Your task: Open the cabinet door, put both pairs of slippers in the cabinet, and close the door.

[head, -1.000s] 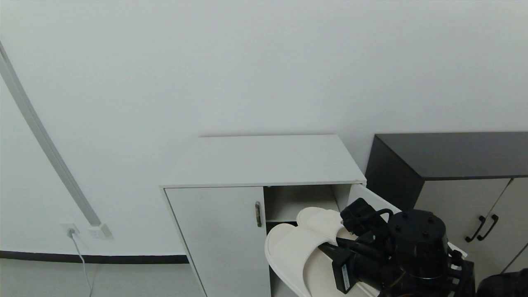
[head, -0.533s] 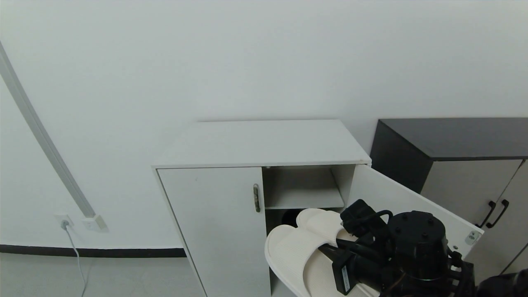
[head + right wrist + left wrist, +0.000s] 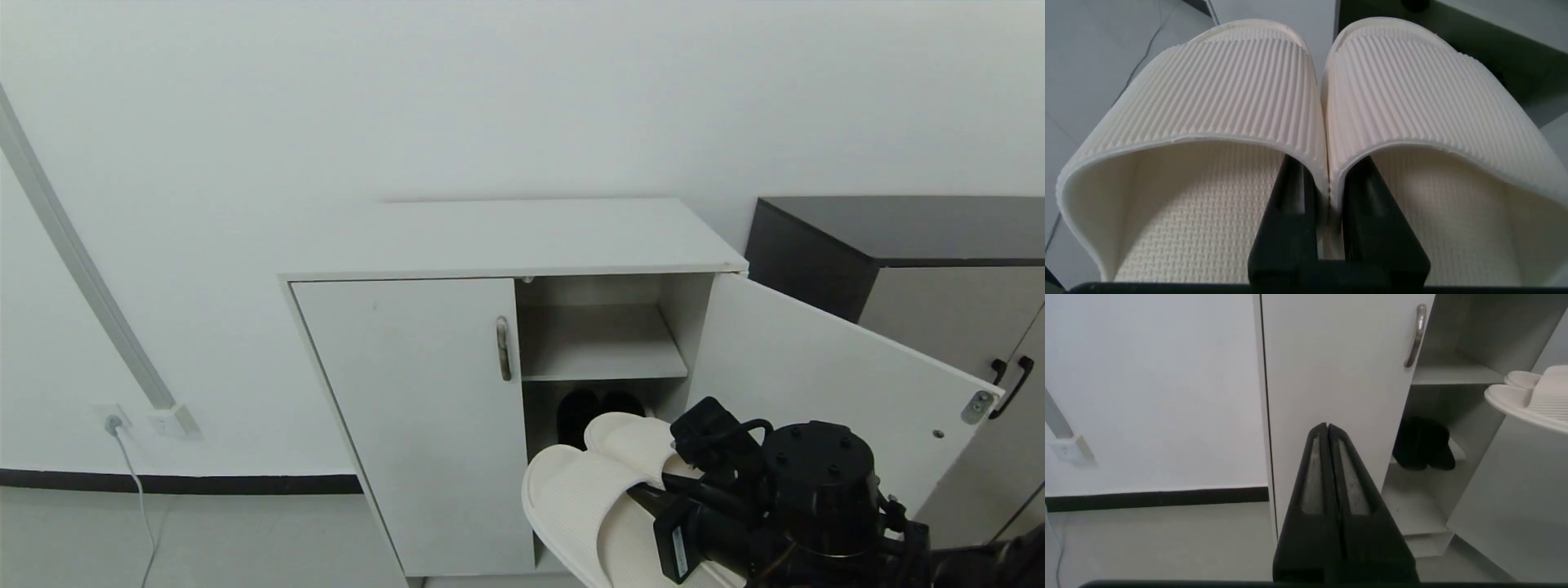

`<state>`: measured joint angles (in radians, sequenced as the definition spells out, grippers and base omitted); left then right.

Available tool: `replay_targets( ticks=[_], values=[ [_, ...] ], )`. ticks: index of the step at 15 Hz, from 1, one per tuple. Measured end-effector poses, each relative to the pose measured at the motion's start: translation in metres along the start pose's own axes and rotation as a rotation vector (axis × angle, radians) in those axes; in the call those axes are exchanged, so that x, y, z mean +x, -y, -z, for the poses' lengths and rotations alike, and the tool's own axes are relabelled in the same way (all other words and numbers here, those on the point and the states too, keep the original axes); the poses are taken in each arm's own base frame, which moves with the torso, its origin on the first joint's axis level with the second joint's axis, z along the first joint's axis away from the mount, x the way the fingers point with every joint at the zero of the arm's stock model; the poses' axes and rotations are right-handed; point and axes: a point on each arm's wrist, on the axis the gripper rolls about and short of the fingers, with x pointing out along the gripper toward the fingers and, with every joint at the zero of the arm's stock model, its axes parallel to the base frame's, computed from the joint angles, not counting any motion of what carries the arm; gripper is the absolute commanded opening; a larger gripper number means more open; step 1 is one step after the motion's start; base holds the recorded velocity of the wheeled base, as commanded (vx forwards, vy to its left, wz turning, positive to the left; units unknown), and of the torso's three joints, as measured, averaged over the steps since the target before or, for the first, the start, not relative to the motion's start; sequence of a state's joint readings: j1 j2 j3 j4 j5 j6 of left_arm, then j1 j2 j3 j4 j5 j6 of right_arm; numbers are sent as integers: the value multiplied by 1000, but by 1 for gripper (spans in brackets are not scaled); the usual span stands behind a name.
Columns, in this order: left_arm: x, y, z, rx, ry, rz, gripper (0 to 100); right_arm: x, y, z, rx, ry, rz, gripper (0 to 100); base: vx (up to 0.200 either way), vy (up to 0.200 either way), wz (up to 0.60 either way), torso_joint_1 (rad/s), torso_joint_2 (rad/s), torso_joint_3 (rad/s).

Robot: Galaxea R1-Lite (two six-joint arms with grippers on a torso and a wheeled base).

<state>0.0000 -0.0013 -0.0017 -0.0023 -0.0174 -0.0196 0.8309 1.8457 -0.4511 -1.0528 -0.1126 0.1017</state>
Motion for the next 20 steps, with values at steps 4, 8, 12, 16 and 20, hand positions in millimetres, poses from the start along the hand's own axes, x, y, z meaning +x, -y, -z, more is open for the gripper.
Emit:
replay_targets(
  ticks=[4, 8, 12, 16, 20],
  values=[
    [0, 0, 0, 0, 0, 1, 0, 5, 4, 6, 10, 7, 12, 0, 0, 0, 0, -144, 475, 333],
    [0, 0, 0, 0, 0, 1, 0, 6, 8, 10, 11, -3, 25, 0, 0, 0, 0, -101, 453, 350],
    [0, 0, 0, 0, -2, 1, 0, 6, 8, 11, 8, -3, 26, 0, 0, 0, 0, -34, 369, 315],
    [0, 0, 0, 0, 0, 1, 0, 7, 8, 12, 9, -1, 27, 0, 0, 0, 0, 0, 0, 0],
    [0, 0, 0, 0, 0, 1, 0, 18, 8, 11, 7, 68, 65, 0, 0, 0, 0, -15, 85, 82]
  ],
)
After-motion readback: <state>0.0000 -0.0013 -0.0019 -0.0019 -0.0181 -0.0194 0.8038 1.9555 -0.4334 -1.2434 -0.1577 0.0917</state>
